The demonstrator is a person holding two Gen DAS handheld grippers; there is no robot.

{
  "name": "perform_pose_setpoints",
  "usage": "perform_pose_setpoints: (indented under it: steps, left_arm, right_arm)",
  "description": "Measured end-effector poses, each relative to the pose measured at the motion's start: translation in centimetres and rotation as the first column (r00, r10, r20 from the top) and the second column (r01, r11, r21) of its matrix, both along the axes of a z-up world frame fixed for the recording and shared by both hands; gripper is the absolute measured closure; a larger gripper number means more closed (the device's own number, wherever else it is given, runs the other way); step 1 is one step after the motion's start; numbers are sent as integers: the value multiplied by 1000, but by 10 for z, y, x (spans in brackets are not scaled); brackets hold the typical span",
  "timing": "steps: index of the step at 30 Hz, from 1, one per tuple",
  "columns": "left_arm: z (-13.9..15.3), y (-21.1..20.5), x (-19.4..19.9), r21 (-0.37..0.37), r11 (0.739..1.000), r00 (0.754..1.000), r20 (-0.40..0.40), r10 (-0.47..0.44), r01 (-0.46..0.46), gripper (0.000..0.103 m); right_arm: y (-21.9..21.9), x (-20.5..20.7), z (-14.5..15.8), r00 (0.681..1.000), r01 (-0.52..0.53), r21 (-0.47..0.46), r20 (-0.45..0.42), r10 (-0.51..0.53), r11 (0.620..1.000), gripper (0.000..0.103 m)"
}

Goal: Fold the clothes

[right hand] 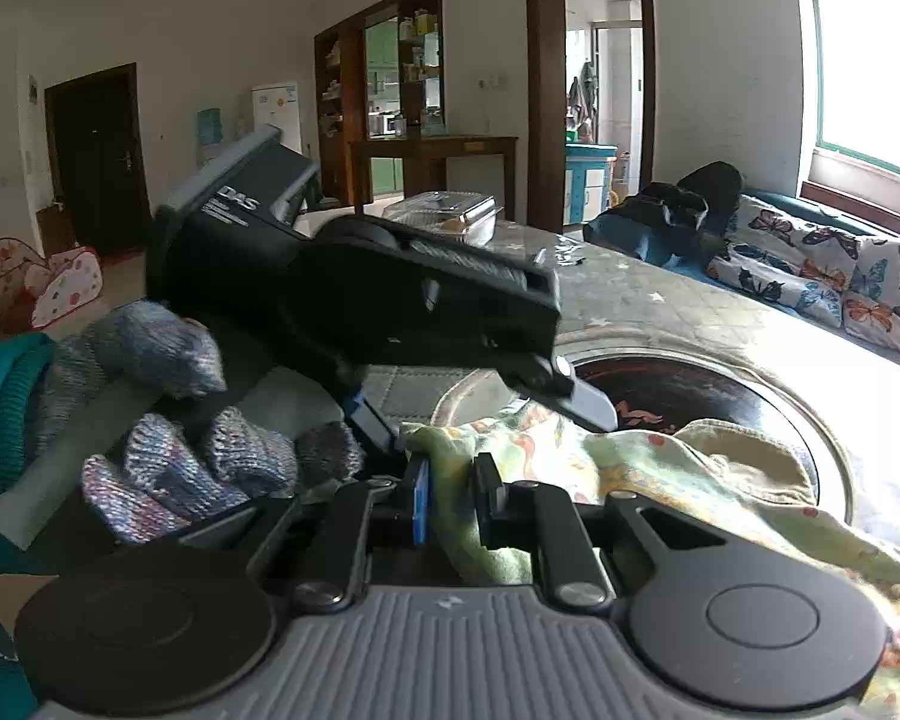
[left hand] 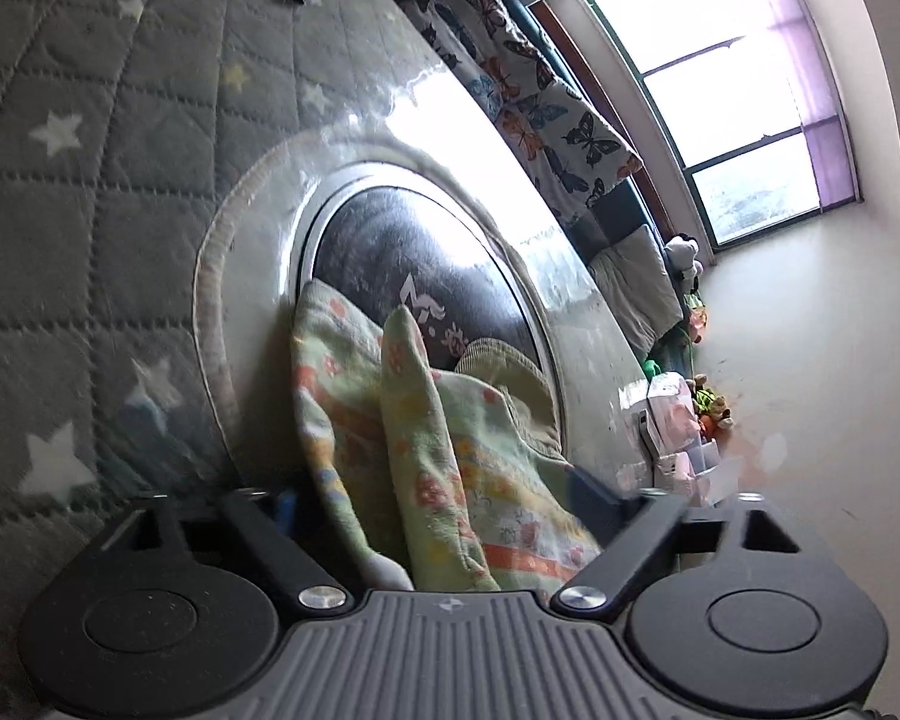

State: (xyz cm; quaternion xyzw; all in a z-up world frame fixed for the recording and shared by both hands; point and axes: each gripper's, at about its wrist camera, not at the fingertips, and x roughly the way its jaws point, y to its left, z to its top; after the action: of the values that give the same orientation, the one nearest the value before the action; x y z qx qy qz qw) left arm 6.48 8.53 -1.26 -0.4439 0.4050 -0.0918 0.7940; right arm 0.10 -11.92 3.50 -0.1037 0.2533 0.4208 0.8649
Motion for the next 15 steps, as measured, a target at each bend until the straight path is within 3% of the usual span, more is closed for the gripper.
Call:
perform_pose_setpoints:
  steps: [5, 8, 15]
  left_arm:
    - [-8, -1, 2, -7, 1000, 1000, -18, -8, 8, 65]
    - [-12, 0, 2, -3, 1000, 999, -30, -10, 10, 80]
    - [-14, 3, 0, 14, 1000, 1000, -29, -13, 14, 86]
  right_arm:
    - [1, 1, -5, 1000, -15, -9, -13, 15, 1000, 88]
    - [-1, 3, -5, 999, -15, -3, -28, 14, 1000, 80]
    - [-30, 2, -3, 996, 70, 16, -47, -70, 997, 71]
